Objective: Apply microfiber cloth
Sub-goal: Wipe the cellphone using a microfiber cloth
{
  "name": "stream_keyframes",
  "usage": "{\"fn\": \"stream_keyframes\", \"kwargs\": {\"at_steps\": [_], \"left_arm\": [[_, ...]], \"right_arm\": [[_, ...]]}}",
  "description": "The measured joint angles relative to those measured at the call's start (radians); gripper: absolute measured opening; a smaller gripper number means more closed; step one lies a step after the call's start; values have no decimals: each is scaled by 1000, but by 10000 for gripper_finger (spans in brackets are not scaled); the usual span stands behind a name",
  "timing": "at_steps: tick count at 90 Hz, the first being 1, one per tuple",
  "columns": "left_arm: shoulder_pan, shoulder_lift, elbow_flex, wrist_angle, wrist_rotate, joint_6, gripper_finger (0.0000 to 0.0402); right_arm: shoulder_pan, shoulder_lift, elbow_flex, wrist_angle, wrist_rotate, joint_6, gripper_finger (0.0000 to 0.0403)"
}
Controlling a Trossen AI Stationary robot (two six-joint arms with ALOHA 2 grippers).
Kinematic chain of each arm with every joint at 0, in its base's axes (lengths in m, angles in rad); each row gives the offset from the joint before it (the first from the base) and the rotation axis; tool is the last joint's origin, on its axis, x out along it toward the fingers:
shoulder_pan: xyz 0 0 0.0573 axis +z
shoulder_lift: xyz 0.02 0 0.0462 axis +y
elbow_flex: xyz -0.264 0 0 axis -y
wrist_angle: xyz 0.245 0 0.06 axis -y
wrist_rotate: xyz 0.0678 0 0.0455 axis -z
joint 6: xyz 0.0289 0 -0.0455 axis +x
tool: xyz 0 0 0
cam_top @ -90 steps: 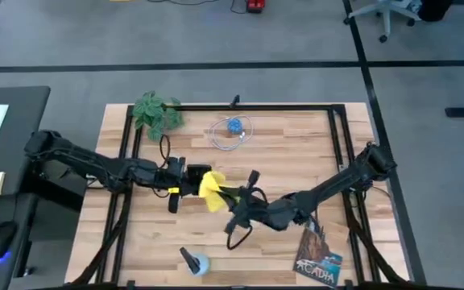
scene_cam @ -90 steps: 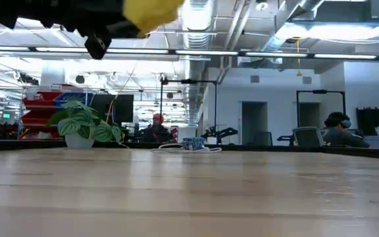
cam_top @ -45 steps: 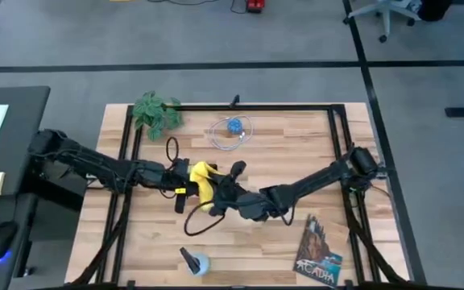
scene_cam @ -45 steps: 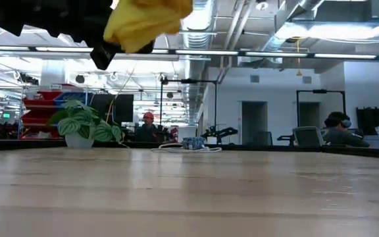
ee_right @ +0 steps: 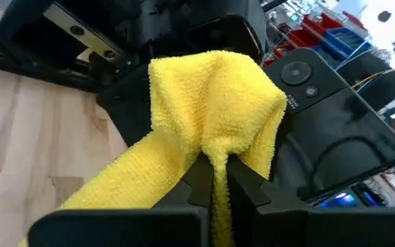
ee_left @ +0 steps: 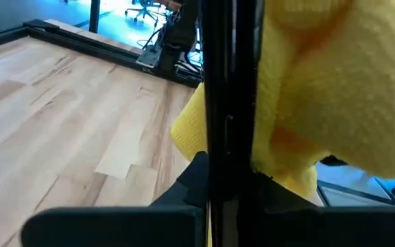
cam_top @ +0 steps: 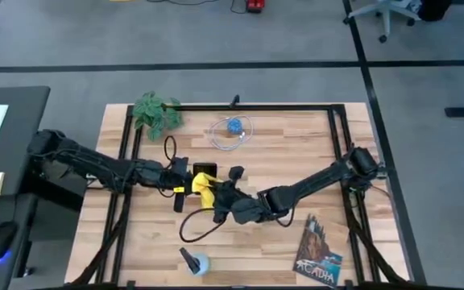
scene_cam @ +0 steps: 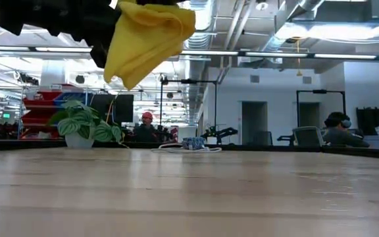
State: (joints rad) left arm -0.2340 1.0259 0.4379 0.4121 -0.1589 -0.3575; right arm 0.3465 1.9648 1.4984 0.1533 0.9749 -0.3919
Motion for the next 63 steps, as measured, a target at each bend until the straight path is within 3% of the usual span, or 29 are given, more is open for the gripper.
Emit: {"fn": "stream_keyframes", "kwargs": {"at_steps": [13,34,50,63], "left_arm": [[-3,2,4,13,-1,-12,11],[-25,3,4,4,6,-18,11],[-27,5,2,-1,8,-23,11],[-28,7,-2,-3,10,-22,11]], "right_arm": [[8,1,-2,168,133,-217,3],[7,1,-2,404,195,-473,3],[10,-2,-1,408,206,-441,3],[26,-1,2,254,205,-266,3]]}}
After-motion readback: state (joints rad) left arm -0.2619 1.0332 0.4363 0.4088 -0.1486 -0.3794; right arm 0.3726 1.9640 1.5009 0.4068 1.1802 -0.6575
